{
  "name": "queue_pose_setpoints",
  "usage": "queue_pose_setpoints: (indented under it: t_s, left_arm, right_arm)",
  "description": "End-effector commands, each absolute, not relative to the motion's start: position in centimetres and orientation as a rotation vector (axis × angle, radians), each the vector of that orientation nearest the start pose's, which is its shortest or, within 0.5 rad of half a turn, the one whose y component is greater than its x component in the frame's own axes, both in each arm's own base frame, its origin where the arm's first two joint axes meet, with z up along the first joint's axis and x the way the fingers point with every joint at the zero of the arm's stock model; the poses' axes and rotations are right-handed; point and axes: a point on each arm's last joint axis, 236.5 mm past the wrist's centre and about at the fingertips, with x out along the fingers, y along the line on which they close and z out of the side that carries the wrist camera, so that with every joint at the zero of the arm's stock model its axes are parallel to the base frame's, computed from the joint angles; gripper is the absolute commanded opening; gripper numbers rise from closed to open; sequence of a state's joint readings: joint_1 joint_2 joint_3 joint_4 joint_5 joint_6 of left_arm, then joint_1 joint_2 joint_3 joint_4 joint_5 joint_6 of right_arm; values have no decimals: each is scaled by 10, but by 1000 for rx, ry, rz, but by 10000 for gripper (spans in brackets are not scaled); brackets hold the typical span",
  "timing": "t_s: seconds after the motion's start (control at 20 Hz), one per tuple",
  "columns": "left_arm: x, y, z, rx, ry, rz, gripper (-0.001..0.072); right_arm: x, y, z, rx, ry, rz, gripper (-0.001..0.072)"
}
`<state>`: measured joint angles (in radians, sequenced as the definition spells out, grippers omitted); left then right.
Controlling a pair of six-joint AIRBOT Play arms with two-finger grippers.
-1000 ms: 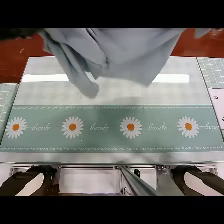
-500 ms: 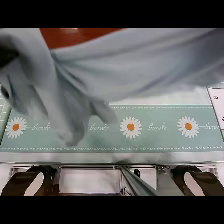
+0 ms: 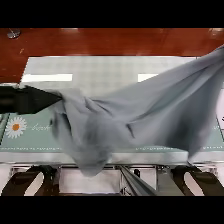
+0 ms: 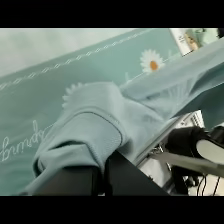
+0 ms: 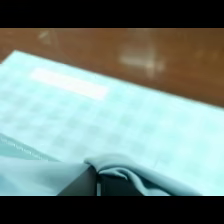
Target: Fold the shirts.
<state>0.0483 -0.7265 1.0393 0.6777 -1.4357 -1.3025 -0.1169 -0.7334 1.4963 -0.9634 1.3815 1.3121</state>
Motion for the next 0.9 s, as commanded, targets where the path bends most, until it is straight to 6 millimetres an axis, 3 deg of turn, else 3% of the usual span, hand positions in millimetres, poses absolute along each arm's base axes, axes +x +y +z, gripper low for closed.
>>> queue_pose_setpoints:
  t_s: [0.0, 0.1, 0.2, 0.3, 0.5, 0.6, 0.75, 0.8, 0.85]
  left_arm:
    - [297, -161, 114, -497, 966, -665, 25]
    - [331, -163, 82, -520, 981, -607, 25]
    - [359, -171, 53, -491, 985, -582, 25]
    - [394, -168, 35, -497, 959, -512, 25]
    - [464, -131, 40, -577, 835, -341, 25]
    - [483, -112, 52, -607, 779, -288, 25]
    - [493, -91, 65, -622, 736, -254, 25]
    - [492, -88, 64, -626, 740, -250, 25]
    - [490, -86, 63, -630, 754, -253, 53]
  right_arm:
    - [326, 91, 242, 208, 684, 449, 23]
    - [365, 84, 192, 265, 788, 422, 23]
    - [410, 80, 154, 339, 822, 400, 23]
    - [452, 76, 123, 400, 861, 379, 23]
    - [515, 76, 86, 511, 918, 373, 24]
    - [534, 76, 77, 548, 939, 368, 24]
    - [551, 86, 77, 622, 933, 409, 39]
    - [555, 86, 78, 649, 924, 413, 204]
    - [556, 85, 81, 676, 916, 418, 442]
